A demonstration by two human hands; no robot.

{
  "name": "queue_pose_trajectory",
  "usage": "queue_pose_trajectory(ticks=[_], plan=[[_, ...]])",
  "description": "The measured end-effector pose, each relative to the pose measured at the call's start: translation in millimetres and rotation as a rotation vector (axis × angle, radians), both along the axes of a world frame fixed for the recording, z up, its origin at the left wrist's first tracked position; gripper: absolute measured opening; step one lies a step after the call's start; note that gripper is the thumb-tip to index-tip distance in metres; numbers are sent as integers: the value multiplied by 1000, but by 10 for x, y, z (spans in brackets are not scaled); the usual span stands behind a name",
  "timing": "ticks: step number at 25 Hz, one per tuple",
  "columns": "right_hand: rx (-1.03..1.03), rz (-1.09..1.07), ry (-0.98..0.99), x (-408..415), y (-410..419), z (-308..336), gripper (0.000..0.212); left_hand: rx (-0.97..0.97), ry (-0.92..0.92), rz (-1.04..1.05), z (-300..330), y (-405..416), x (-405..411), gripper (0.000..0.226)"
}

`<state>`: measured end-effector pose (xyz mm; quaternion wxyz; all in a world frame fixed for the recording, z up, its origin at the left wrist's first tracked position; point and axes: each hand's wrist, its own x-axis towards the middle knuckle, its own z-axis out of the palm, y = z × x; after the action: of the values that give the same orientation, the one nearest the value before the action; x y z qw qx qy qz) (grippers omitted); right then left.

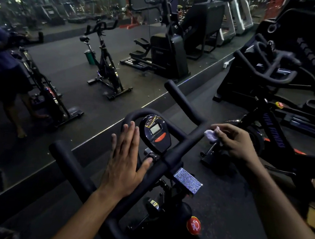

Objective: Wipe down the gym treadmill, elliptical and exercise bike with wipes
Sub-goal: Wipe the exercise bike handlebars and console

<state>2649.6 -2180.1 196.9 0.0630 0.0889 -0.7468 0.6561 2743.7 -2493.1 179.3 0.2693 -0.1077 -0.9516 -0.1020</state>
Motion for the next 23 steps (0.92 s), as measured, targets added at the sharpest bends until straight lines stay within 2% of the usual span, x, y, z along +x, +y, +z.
queue_pose_trajectory(ticks=[2, 5, 8, 10, 13, 19, 23], plan=[[-25, -126, -17, 133, 108, -143, 15, -78, 96, -46, 102, 103, -44, 87], [-158, -437, -42, 290, 314, -360, 18, -185, 166, -124, 219, 373, -144, 78], [-373, -574, -227, 473, 401, -692, 15, -306, 157, -119, 164, 546, -174, 76], [-533, -525, -398, 602, 307, -819, 19, -312, 145, -105, 120, 542, -191, 75], [-741, -418, -572, 662, 117, -718, 13, -285, 133, -89, 142, 531, -203, 73], [-785, -160, -740, 755, 22, -599, 25, -239, 139, -85, 134, 537, -191, 71], [-810, -184, -793, 517, 133, -584, 24, -236, 137, -73, 137, 534, -176, 71]])
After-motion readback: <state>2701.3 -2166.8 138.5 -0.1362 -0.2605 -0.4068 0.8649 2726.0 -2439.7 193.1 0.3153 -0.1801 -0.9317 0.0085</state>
